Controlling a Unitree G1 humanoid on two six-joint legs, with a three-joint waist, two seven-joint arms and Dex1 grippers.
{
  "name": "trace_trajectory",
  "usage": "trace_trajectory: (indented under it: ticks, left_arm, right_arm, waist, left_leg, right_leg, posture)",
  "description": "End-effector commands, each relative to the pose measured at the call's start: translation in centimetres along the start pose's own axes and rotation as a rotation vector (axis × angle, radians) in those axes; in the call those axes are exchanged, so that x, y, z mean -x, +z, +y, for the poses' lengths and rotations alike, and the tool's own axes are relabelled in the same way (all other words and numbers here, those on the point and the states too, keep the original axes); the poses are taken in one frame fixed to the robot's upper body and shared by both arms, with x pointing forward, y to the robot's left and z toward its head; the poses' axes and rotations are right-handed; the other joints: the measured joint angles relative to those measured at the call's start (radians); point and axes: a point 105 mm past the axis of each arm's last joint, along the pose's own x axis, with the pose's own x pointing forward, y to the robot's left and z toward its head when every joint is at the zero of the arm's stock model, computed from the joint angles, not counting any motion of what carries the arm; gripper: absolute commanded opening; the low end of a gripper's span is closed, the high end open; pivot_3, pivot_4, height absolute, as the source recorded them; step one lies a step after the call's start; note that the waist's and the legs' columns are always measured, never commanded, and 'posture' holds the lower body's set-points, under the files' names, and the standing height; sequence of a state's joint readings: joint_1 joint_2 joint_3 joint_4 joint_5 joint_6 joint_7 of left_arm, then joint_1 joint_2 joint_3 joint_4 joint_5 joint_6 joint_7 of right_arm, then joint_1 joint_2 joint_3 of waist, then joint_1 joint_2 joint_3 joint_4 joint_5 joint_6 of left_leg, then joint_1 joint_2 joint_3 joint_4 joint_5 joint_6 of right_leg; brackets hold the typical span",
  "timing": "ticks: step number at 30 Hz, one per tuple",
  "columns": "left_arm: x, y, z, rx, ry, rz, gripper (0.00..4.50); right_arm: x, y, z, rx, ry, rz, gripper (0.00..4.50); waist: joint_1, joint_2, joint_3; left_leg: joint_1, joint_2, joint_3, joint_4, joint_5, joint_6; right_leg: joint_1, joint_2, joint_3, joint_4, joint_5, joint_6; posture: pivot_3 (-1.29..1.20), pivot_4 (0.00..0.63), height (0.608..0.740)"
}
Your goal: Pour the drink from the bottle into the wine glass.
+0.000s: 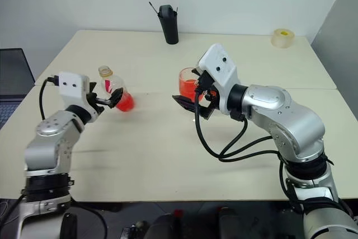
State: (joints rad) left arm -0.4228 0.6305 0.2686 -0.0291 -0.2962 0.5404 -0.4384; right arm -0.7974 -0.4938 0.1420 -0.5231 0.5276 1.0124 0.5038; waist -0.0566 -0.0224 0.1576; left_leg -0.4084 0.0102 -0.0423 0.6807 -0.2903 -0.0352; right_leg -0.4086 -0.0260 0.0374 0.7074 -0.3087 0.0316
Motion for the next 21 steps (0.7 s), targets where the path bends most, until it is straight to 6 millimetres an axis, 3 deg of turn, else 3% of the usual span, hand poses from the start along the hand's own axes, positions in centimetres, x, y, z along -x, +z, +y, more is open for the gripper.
trace_trajectory:
  ticks: [1,4,7,11,15,21]
  left_arm:
    - [1.8,2.6,1.3,-0.054,-0.094,-0.050,4.46]
    - [3.7,4.6,1.4,-0.077,-0.240,-0.080,4.46]
    - [5.4,6.7,-0.3,-0.104,-0.447,-0.111,4.46]
    - [6.9,10.2,-2.0,-0.111,-0.642,-0.178,4.46]
    - [7.2,10.9,-2.0,-0.097,-0.707,-0.187,4.46]
    - [7.2,11.0,-1.7,-0.062,-0.743,-0.198,4.46]
  right_arm:
    - [0.5,1.3,-0.3,0.055,0.000,-0.035,4.50]
    - [1.3,1.1,-1.0,0.060,-0.008,-0.017,4.50]
    - [2.8,0.6,-1.5,0.046,0.003,0.013,4.50]
    - [7.4,0.4,-4.0,-0.018,-0.037,0.023,4.50]
    - [11.2,-0.1,-4.4,-0.011,-0.043,0.049,4.50]
    - [12.6,0.1,-4.5,-0.010,-0.044,0.025,4.50]
  waist:
    - [-0.001,0.000,0.000]
    - [0.000,0.001,0.001]
    - [0.003,0.001,0.001]
    - [0.027,0.001,0.001]
    - [0.028,0.001,0.001]
    - [0.009,0.003,0.002]
  left_leg:
    - [0.000,0.000,0.000,0.000,0.000,0.000]
    - [0.000,0.001,0.000,-0.001,0.000,0.000]
    - [0.000,0.000,0.001,-0.001,-0.002,0.003]
    - [0.000,0.000,-0.001,-0.001,-0.002,0.004]
    - [0.000,0.000,0.000,-0.002,-0.003,0.005]
    - [0.005,0.002,0.006,-0.004,-0.003,0.005]
  right_leg:
    - [0.000,0.000,0.000,0.000,0.000,0.000]
    - [0.000,0.001,0.000,-0.001,0.000,0.000]
    - [0.000,0.002,0.000,-0.003,0.000,0.000]
    - [0.004,0.002,-0.002,-0.008,0.000,0.000]
    - [0.004,0.002,-0.002,-0.009,0.000,0.000]
    - [0.004,0.006,0.001,-0.006,0.000,0.000]
  posture:
    - [0.00,0.150,0.740]
    - [0.00,0.150,0.740]
    - [0.00,0.150,0.740]
    - [0.00,0.150,0.740]
    - [0.00,0.150,0.740]
    - [0.00,0.150,0.740]
